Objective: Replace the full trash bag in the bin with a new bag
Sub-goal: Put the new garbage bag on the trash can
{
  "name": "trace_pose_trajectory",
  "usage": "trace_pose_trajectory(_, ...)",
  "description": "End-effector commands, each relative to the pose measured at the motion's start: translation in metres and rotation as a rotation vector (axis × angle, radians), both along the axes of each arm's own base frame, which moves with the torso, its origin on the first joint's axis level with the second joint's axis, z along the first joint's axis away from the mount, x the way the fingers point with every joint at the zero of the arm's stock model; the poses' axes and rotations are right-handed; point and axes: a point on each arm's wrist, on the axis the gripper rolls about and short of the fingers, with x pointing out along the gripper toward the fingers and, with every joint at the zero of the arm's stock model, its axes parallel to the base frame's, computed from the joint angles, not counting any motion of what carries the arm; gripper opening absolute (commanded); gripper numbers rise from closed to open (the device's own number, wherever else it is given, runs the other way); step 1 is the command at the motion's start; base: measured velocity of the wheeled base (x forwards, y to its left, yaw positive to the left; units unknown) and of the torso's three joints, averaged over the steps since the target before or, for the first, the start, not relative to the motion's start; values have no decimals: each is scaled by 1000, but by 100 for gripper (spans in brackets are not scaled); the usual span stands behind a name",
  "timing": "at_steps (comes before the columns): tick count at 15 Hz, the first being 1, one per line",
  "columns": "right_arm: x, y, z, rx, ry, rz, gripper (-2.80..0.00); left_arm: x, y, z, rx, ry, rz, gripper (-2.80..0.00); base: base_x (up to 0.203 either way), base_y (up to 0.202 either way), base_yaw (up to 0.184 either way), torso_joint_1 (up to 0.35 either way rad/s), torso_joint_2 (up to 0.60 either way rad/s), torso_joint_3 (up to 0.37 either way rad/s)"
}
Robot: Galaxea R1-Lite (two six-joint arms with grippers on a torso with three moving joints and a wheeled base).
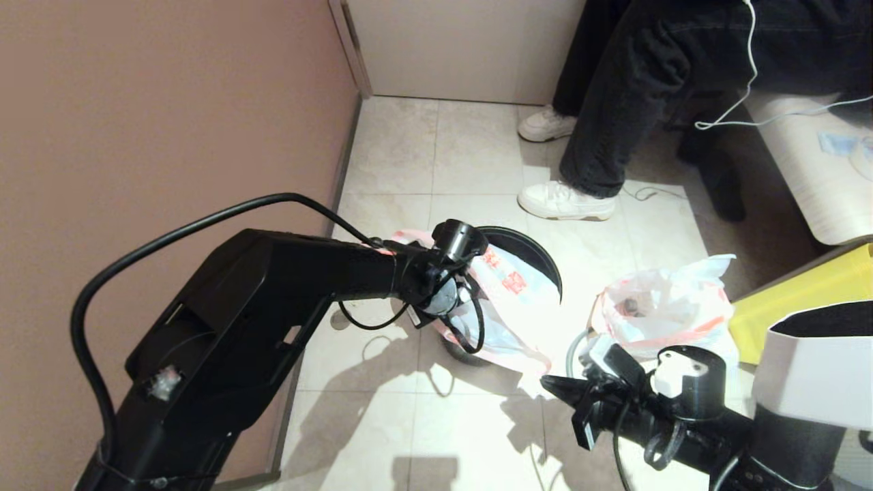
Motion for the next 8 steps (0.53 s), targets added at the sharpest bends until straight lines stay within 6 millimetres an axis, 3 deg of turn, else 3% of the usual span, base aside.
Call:
trace_pose_trajectory(1,-3,14,-19,-28,6,-32,-280,-7,-2,13,-17,-19,-6,-280,0,0,0,0,0,0)
trace_pose_trajectory(4,2,23,-19,-40,-33,-99,-280,-14,-1,22,-25,-21,-19,-280,0,0,0,0,0,0)
trace_pose_trajectory(8,13,23,-2,-5,-106,-197,-280,-21,-1,26,-32,-13,-36,-280,0,0,0,0,0,0)
